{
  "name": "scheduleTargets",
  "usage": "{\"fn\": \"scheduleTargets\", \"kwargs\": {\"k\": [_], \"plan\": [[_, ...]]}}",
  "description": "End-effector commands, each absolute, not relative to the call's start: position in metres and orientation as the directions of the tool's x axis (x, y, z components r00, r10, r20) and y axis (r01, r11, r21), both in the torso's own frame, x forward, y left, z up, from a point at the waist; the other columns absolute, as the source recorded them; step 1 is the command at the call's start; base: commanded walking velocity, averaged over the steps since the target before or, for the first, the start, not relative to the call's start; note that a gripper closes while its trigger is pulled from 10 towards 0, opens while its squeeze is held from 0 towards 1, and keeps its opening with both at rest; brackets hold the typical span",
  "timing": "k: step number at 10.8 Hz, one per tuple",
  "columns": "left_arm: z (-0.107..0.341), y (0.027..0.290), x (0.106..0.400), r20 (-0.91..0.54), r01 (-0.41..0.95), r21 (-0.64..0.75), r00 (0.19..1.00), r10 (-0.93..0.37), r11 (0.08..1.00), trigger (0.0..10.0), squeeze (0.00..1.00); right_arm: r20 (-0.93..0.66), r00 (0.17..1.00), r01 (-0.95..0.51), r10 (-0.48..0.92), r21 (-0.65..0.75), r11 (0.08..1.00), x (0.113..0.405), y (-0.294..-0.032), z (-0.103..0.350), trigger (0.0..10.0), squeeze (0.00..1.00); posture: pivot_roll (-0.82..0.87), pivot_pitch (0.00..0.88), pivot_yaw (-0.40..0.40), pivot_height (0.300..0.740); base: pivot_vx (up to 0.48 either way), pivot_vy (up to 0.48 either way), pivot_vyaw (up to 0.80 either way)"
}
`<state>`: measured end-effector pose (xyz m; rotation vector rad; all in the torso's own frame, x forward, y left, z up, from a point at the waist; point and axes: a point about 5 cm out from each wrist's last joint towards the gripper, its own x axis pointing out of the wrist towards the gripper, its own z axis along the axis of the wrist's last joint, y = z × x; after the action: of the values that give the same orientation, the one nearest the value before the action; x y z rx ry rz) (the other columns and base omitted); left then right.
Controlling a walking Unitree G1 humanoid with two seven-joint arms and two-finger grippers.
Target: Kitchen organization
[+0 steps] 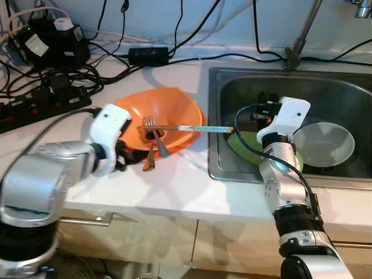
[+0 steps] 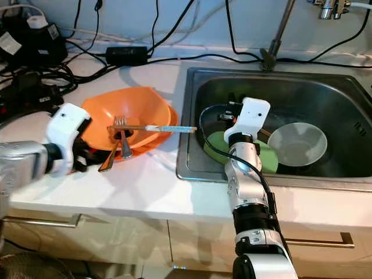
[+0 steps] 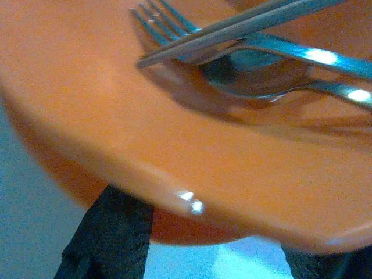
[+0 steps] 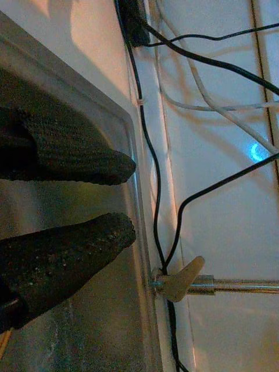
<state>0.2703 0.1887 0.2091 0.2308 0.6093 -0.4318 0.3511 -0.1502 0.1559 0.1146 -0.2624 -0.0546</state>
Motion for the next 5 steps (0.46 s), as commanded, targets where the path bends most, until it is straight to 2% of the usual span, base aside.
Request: {"fn": "scheduleTargets", "kwargs": {"k": [1,5], "plan": [[0.212,0.199,0.269,-0.596,0.423,0.116,0.753,-0.278,0.899,10.0,0.0,0.271,0.96,0.036,-0.07,0.128,0.991,0.354,-0.151,0.161,10.0,0.0,0.18,0.047,0.0,0.74,0.0,0.0,0.0],[0.229,0.227,0.268,-0.569,0.356,0.232,0.804,-0.171,0.905,10.0,0.0,0.269,0.962,0.018,-0.052,0.127,0.992,0.357,-0.148,0.161,10.0,0.0,0.2,0.048,-0.017,0.74,0.0,0.0,0.0]]}}
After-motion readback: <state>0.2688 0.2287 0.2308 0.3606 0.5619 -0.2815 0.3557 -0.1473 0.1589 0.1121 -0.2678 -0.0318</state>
